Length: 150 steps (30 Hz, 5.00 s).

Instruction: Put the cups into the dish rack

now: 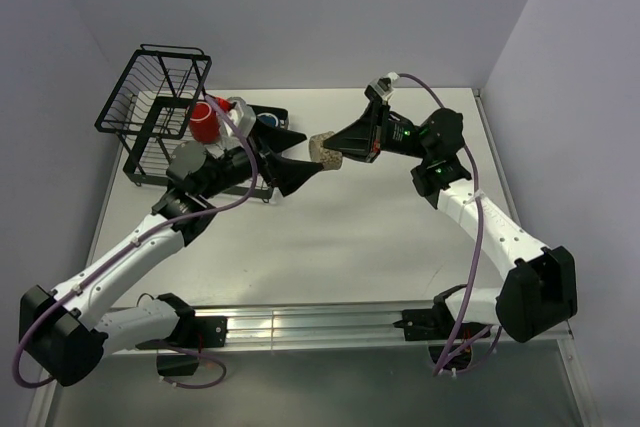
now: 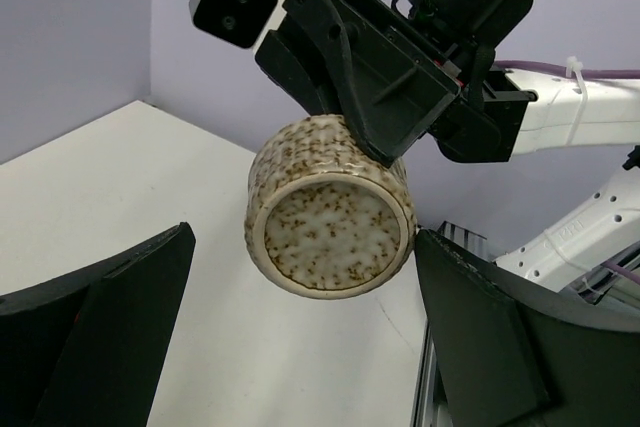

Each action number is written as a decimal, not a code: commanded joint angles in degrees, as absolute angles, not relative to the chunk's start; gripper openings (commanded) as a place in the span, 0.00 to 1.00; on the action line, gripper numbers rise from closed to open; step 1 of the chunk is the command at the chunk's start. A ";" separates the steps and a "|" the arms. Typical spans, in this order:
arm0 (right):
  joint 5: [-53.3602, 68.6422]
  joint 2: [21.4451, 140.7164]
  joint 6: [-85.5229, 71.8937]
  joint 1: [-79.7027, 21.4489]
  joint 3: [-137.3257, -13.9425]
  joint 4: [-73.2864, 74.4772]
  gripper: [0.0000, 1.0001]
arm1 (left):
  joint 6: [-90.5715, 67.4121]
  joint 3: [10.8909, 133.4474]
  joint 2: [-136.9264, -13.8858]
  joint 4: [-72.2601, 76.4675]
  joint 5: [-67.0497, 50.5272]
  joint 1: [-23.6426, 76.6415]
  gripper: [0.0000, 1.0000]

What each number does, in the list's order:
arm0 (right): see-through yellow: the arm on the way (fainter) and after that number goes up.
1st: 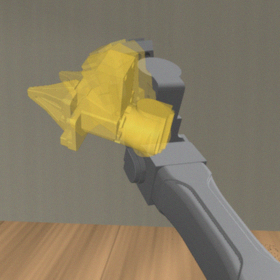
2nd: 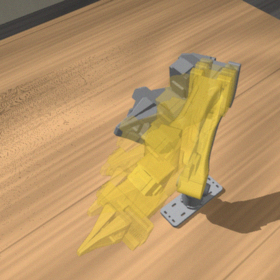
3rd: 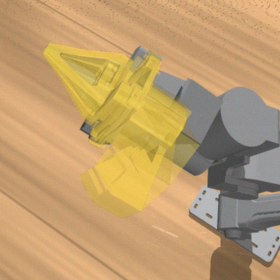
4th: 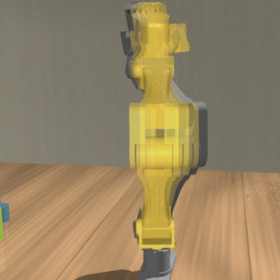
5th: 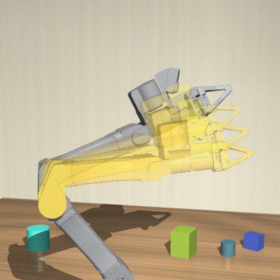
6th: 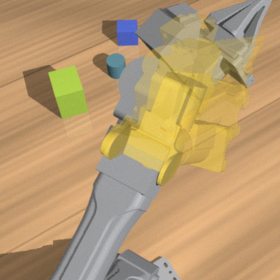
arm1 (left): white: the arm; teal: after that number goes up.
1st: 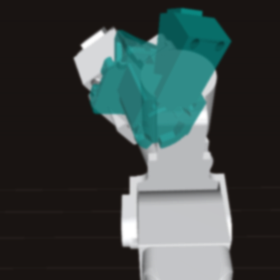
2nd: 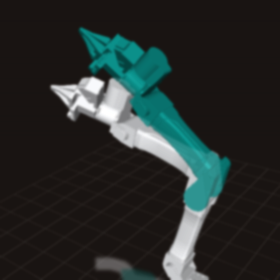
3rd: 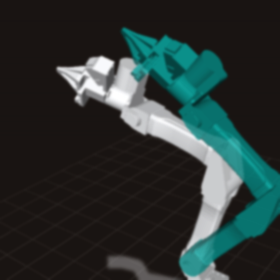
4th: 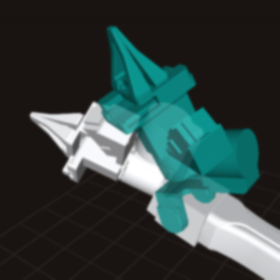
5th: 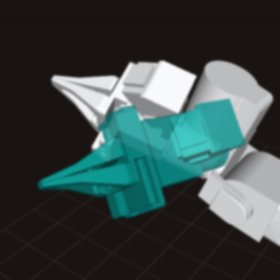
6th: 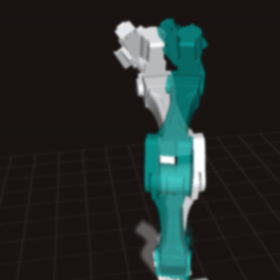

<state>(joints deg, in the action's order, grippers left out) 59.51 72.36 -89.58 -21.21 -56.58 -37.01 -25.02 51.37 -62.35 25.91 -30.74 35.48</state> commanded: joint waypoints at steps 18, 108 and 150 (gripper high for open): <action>59.94 72.69 -87.80 -20.92 -57.04 -37.09 0.00 | -19.95 57.22 -66.80 25.31 -26.46 40.96 0.95; 26.98 65.83 -38.41 -14.06 -59.50 17.67 0.45 | -28.39 115.04 -97.90 -41.83 13.37 -4.92 0.00; 28.48 68.47 -37.00 -14.77 -57.83 16.61 0.45 | -25.49 119.18 -111.62 -51.77 -0.88 -11.69 0.15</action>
